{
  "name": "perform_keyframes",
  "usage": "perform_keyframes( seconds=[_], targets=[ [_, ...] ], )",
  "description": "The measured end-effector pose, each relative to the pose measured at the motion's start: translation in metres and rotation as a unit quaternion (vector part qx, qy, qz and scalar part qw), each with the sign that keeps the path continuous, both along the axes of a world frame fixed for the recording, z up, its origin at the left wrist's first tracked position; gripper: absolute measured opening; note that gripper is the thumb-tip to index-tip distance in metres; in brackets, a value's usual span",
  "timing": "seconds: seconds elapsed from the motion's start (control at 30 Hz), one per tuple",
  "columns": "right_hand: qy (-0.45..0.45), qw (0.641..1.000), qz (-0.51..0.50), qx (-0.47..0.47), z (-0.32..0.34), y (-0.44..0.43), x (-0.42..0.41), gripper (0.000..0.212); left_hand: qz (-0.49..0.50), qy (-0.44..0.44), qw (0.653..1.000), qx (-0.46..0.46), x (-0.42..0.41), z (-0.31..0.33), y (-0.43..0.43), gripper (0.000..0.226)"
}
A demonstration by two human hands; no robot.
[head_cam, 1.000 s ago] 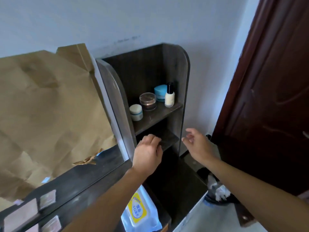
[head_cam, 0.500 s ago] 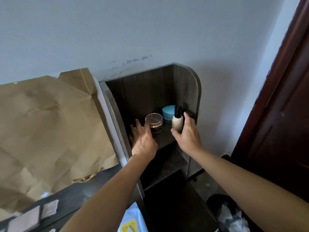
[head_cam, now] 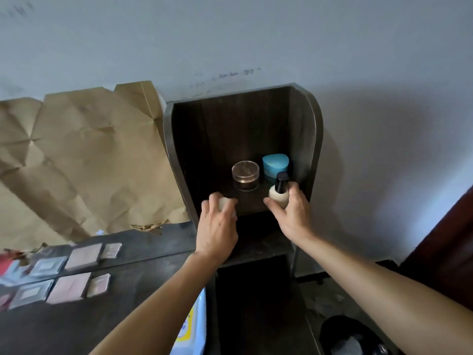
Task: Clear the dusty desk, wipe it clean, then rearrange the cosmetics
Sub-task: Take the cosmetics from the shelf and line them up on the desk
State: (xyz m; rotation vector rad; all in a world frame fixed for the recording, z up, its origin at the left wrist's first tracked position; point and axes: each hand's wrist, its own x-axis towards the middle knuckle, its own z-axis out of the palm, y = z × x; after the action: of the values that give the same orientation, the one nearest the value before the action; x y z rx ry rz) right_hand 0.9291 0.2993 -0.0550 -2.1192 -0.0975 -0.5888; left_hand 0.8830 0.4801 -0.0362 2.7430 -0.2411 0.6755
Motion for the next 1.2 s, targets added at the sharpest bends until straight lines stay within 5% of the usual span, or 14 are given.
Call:
perform_keyframes(
  seconds=[0.17, 0.63, 0.8, 1.2],
  targets=[
    [0.005, 0.993, 0.117, 0.021, -0.021, 0.008, -0.037, 0.033, 0.040, 0.002, 0.997, -0.059, -0.065, -0.033, 0.015, 0.046],
    [0.210, 0.915, 0.343, -0.019, -0.101, 0.121, -0.095, 0.022, 0.236, 0.154, 0.950, -0.134, -0.158, -0.114, 0.139, 0.048],
    [0.263, 0.899, 0.346, -0.050, -0.132, 0.175, -0.090, 0.020, 0.236, 0.200, 0.943, -0.120, -0.142, -0.147, 0.198, 0.041],
    [0.290, 0.925, 0.222, -0.109, -0.181, 0.350, -0.037, 0.021, 0.172, 0.340, 0.922, -0.064, -0.059, -0.198, 0.364, 0.049]
  ],
)
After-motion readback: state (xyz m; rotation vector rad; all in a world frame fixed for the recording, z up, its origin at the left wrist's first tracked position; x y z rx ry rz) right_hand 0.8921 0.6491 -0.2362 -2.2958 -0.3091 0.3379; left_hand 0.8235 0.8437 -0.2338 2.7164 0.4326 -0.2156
